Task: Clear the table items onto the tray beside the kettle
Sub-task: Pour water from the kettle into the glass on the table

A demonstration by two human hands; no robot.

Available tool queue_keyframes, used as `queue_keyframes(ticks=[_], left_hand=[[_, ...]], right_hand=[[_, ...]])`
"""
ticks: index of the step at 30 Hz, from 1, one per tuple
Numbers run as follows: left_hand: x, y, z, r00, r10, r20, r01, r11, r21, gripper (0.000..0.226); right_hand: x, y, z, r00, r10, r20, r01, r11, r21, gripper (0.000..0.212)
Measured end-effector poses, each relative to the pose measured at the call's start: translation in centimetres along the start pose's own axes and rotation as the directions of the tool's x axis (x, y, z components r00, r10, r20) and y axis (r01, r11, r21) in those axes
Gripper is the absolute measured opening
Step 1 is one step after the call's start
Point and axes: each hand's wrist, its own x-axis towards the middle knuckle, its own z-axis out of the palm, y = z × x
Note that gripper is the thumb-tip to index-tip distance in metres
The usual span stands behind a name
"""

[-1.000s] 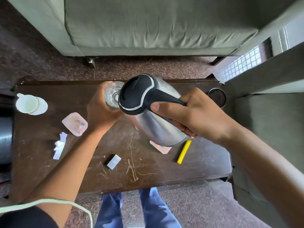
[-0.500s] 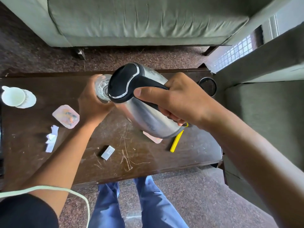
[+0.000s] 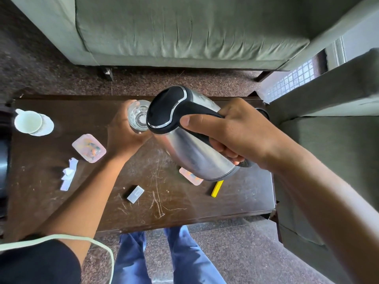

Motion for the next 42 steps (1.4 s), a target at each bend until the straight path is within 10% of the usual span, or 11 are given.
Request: queue_keyframes(ticks=[42], left_hand=[[-0.8,1.5,-0.1,0.998,0.023,0.053,-0.028,0.996,0.085,0.082]], right_hand=[[-0.2,0.0,-0.9,0.993,0.095,0.066,-0.089,0.991,-0.096,0.07]])
